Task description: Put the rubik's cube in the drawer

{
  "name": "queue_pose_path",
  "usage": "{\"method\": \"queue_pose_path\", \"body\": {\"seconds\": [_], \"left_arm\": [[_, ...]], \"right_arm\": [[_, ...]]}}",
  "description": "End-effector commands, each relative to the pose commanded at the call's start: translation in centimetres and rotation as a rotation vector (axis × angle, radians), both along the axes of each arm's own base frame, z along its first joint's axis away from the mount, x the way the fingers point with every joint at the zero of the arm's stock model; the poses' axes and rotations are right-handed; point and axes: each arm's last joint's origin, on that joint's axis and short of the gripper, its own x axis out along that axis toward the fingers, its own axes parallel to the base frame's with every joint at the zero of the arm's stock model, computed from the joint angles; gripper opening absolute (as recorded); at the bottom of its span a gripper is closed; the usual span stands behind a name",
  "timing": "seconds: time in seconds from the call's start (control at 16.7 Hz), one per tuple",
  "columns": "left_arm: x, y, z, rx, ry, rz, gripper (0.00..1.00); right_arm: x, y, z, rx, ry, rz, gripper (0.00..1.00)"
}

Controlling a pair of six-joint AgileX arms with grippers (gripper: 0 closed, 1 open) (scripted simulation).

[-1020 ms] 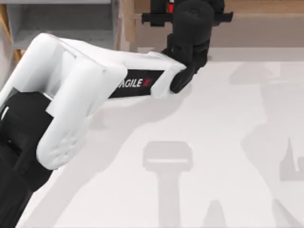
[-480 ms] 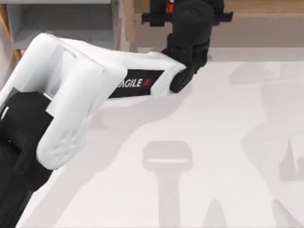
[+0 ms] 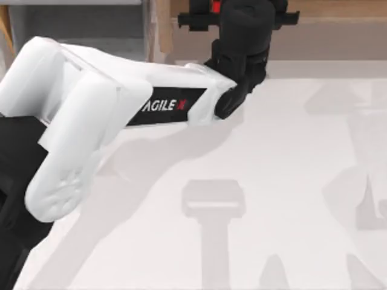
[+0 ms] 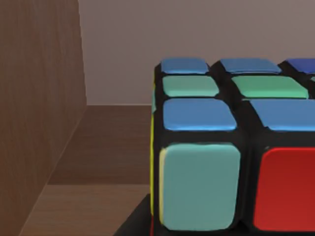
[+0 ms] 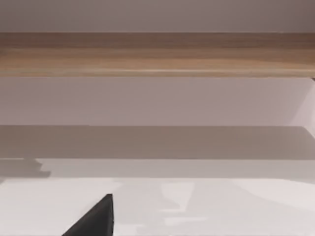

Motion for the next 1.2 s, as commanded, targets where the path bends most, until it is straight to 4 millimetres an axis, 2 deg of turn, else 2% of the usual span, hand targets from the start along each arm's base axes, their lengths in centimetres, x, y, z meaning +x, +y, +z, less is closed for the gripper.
{"method": "queue_pose_path", "body": {"seconds": [0.36,0.66,0.9,1.2], "left_arm": [[0.2,0.0,0.4,0.02,0.006,-0.011,0.0],[-0.7,-2.1,2.1,0.126,0.049,-0.122,0.0],[-2.8,-4.9,3.7,0.259,0.111,-0.285,0.0],[-6.7,-7.9,5.8,0.458,0.223,-0.535,0.0]], "right_arm": [[0.0,0.0,0.0,0.0,0.0,0.0,1.0],[0.0,0.0,0.0,0.0,0.0,0.0,1.0],[0.0,0.0,0.0,0.0,0.0,0.0,1.0],[0.0,0.0,0.0,0.0,0.0,0.0,1.0]]}}
